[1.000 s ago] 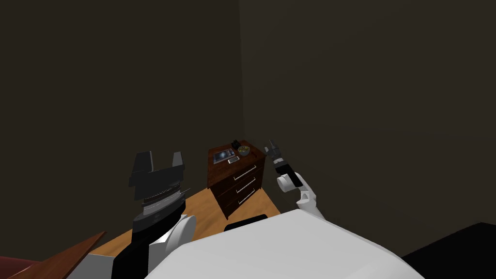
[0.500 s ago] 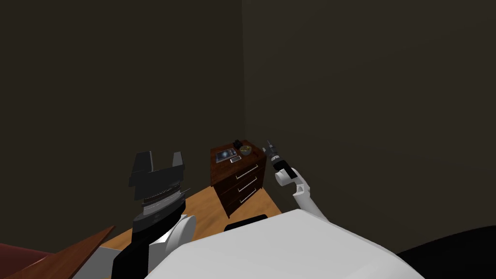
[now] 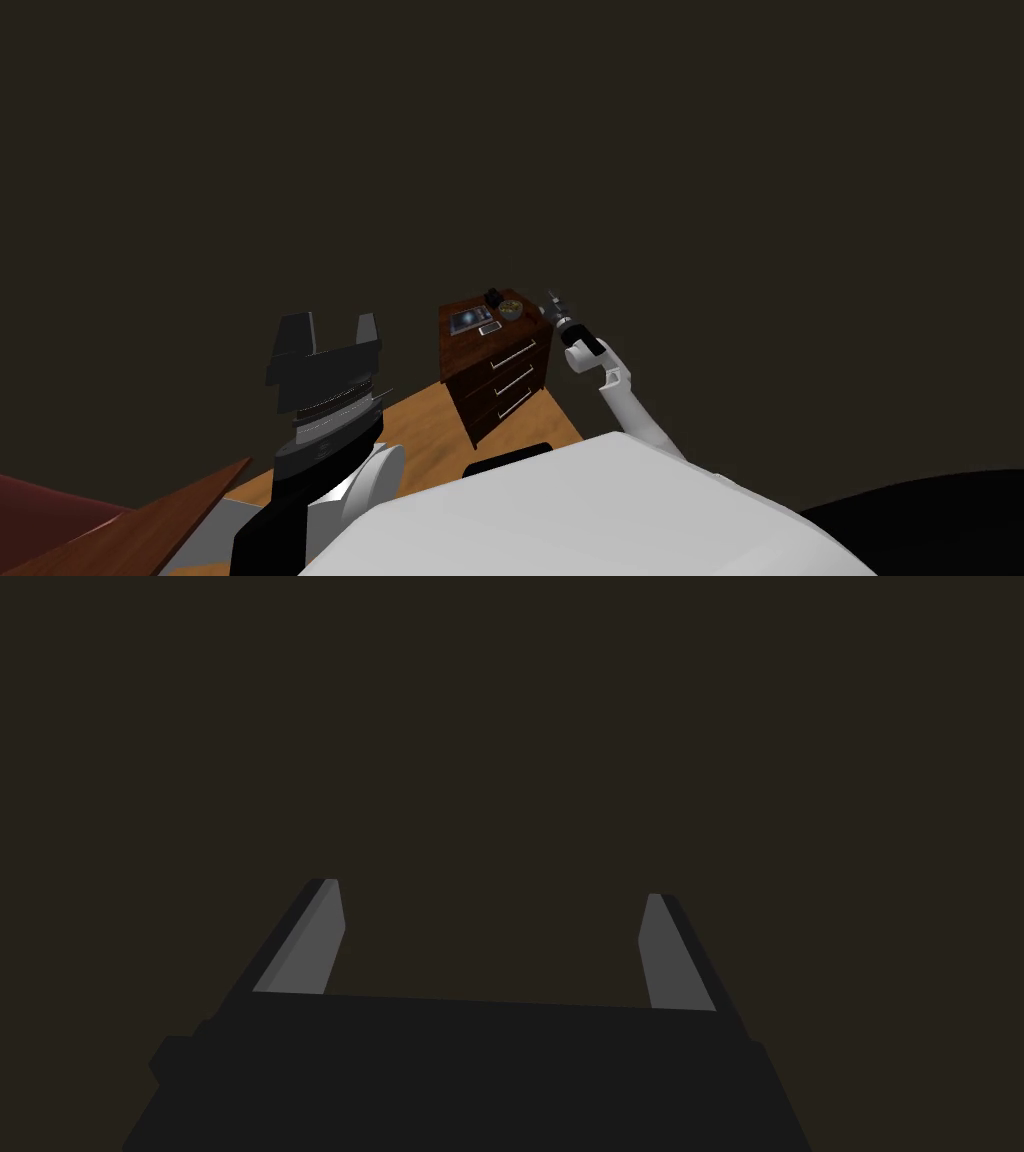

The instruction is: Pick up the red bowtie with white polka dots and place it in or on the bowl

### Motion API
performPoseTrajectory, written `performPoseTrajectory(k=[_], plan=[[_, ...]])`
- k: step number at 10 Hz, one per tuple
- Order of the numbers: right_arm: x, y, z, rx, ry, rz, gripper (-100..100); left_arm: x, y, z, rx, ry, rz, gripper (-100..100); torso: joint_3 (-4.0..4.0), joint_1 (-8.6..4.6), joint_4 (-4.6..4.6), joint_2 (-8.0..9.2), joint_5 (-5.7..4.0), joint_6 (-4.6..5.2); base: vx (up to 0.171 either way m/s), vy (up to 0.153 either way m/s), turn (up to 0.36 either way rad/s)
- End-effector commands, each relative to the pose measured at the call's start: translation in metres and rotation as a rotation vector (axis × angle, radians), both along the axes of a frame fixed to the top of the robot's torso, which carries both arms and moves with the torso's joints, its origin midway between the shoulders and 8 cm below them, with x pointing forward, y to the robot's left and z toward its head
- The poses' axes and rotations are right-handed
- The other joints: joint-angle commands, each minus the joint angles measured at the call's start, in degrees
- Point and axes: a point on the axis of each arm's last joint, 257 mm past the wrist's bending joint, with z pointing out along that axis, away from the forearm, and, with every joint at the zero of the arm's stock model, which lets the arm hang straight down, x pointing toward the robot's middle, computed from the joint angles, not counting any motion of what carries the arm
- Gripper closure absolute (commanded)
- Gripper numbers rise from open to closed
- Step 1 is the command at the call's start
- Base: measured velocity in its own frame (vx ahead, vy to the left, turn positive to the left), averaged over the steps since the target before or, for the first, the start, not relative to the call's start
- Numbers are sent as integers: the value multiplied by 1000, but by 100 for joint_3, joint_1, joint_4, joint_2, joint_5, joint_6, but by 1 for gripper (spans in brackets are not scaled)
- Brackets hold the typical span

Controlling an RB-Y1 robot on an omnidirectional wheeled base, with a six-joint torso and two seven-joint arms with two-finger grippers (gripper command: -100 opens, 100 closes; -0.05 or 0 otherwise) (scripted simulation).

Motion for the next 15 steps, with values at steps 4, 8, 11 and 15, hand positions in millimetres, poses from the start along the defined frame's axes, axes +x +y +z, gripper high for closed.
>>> performPoseTrajectory(k=[4, 8, 11, 15], plan=[[30, -10, -30, 113, 152, 10, -100, 0, 0, 0, 0, 0, 0, 0, -1, -3, -1, -2, -1, 1, 6, 22, 34], [40, -17, -53, 162, 254, -1, -100, 0, 0, 0, 0, 0, 0, 0, -2, -6, -1, -3, -1, 0, 9, 13, 27], [55, -30, -74, 264, 362, -16, -100, 0, 0, 0, 0, 0, 0, 0, -3, -6, -2, -4, -2, 2, 16, 15, 49], [65, -44, -100, 371, 496, -49, -100, 0, 0, 0, 0, 0, 0, 0, -4, -7, -2, -5, -2, 3, 21, 12, 47]])
